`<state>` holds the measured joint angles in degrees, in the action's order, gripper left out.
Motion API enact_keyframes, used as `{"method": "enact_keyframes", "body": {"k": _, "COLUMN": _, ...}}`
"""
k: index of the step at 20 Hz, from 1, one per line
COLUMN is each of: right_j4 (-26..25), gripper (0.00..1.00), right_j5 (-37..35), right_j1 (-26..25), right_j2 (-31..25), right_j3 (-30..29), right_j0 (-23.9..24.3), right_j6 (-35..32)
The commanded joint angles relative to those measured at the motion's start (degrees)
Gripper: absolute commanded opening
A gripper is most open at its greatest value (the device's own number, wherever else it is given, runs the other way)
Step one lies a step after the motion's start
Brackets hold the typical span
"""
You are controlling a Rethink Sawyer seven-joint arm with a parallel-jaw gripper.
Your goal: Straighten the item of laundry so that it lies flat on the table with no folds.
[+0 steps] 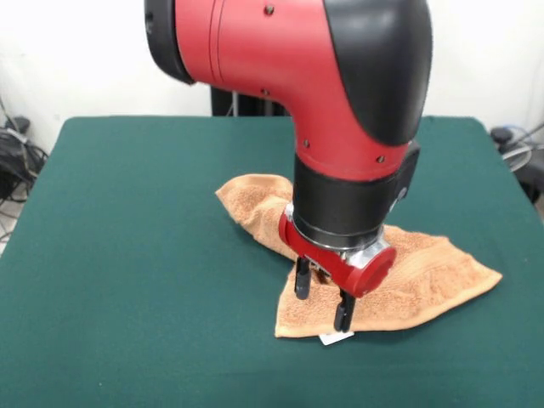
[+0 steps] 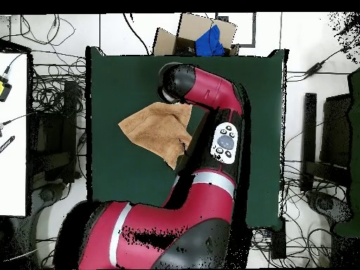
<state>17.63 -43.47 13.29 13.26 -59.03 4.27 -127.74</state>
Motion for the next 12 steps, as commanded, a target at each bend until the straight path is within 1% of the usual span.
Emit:
{"method": "enact_keyframes", "body": {"k": 1, "right_j4": 1.18, "gripper": 1.0, "right_j5": 4.56, "right_j1": -1.71, "right_j2": -5.77, "right_j3": -9.2, "right_j0": 1.2, "right_j6": -8.4}}
{"method": "enact_keyframes", "body": {"k": 6, "right_j4": 1.4, "gripper": 1.0, "right_j5": 5.49, "right_j1": -1.57, "right_j2": -6.8, "right_j3": -10.35, "right_j0": 1.62, "right_j6": -7.35}}
{"method": "enact_keyframes", "body": {"k": 12, "right_j4": 1.23, "gripper": 1.0, "right_j5": 7.1, "right_j1": -2.52, "right_j2": -8.23, "right_j3": -10.68, "right_j0": 2.47, "right_j6": -5.82}}
